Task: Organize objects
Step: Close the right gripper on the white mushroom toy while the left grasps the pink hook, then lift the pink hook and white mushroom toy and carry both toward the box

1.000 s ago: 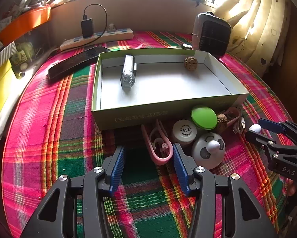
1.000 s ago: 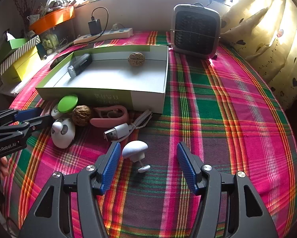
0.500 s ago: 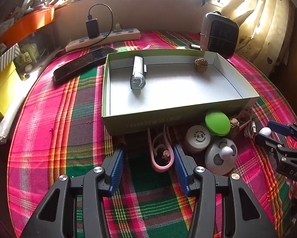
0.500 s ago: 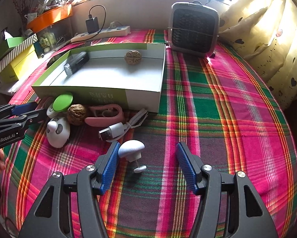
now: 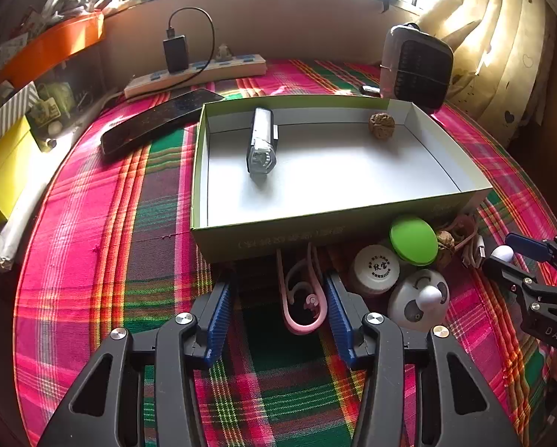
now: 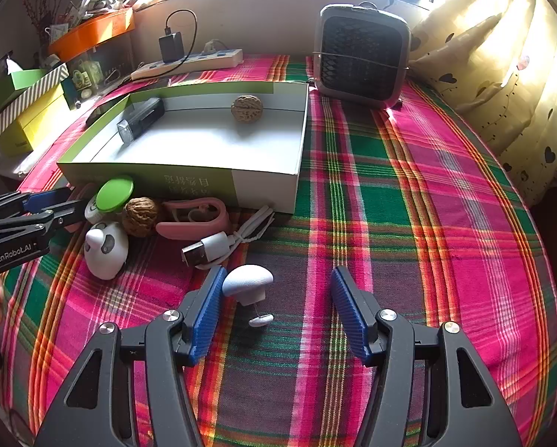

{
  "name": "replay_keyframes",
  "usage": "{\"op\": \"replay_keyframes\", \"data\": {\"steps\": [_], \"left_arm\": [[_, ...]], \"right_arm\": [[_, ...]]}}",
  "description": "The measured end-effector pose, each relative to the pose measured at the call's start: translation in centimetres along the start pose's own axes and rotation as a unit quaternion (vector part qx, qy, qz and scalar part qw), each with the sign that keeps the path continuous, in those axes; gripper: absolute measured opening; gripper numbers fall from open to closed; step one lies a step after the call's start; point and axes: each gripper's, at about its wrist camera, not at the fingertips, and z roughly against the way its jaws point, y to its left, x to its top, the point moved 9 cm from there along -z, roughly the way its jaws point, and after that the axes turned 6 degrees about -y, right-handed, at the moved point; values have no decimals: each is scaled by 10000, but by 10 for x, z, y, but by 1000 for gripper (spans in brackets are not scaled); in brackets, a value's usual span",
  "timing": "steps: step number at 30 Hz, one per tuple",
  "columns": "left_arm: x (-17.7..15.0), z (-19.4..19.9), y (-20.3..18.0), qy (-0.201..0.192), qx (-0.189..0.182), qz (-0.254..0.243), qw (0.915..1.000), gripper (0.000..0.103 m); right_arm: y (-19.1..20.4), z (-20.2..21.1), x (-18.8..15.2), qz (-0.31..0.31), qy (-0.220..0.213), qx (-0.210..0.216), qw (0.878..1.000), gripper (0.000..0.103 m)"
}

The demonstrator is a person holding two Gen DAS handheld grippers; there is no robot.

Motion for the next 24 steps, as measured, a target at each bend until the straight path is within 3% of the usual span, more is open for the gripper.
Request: {"op": "replay_keyframes", "data": {"steps": [7,14,24], "left_arm": [[0,1,5,-32,97,30,9999,30],[0,2,7,-49,142,52,9999,22],[0,2,8,-53,136,65,9999,22]], "right_arm": [[2,2,0,50,-35,19,10000,43],[3,3,-1,36,-55,26,10000,29],[4,4,-1,34,-55,32,10000,27]]}}
